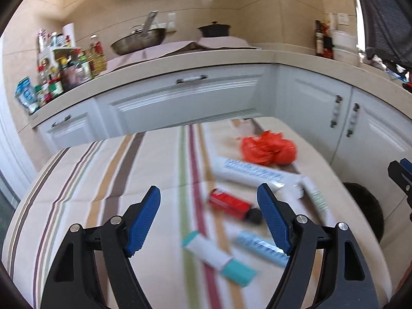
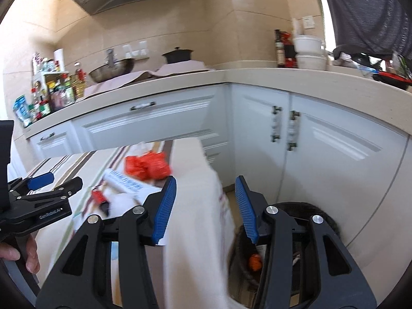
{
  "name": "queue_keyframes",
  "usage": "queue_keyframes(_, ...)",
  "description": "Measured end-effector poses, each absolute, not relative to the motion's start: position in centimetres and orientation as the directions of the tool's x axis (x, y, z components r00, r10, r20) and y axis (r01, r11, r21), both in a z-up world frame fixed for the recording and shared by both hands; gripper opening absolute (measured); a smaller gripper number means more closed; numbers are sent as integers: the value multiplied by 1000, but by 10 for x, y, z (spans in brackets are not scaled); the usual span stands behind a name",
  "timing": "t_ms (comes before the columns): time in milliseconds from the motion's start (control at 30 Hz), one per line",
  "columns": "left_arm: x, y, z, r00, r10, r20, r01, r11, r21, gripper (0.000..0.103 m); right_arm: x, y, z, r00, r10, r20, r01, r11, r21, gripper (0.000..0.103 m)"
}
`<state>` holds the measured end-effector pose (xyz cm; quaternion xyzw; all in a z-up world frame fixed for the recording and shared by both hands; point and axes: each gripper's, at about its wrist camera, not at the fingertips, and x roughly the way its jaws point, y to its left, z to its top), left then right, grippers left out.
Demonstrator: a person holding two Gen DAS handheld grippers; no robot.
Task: Collect trash
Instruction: 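Move the right tool back to the table and grasp the white tissue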
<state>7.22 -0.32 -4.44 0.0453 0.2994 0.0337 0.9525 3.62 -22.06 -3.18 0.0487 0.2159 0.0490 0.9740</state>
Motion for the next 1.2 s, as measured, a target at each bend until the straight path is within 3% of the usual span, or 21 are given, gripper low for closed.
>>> queue_keyframes(533, 62, 85, -54, 780, 195, -594, -187, 979, 74, 75, 56, -136, -38, 850, 231, -473, -230, 971, 61, 46)
queue_keyframes(933, 69, 105, -59, 763, 179, -620, -205, 978, 30, 75, 100, -105, -58, 735, 225, -639, -251, 967, 52, 46)
queue_keyframes(1033, 70, 103, -60, 763, 163, -625, -194, 981, 19, 75, 109, -107, -68, 682, 251, -687, -255, 962, 99, 36)
queue_keyframes(1133, 71, 98, -62, 760, 146, -633, -180, 984, 12, 75, 112, -108, -73, 657, 254, -710, -256, 961, 107, 19)
queue_keyframes(1200, 71, 94, -64, 756, 132, -641, -166, 986, 7, 75, 110, -111, -72, 657, 256, -709, -254, 961, 112, 18)
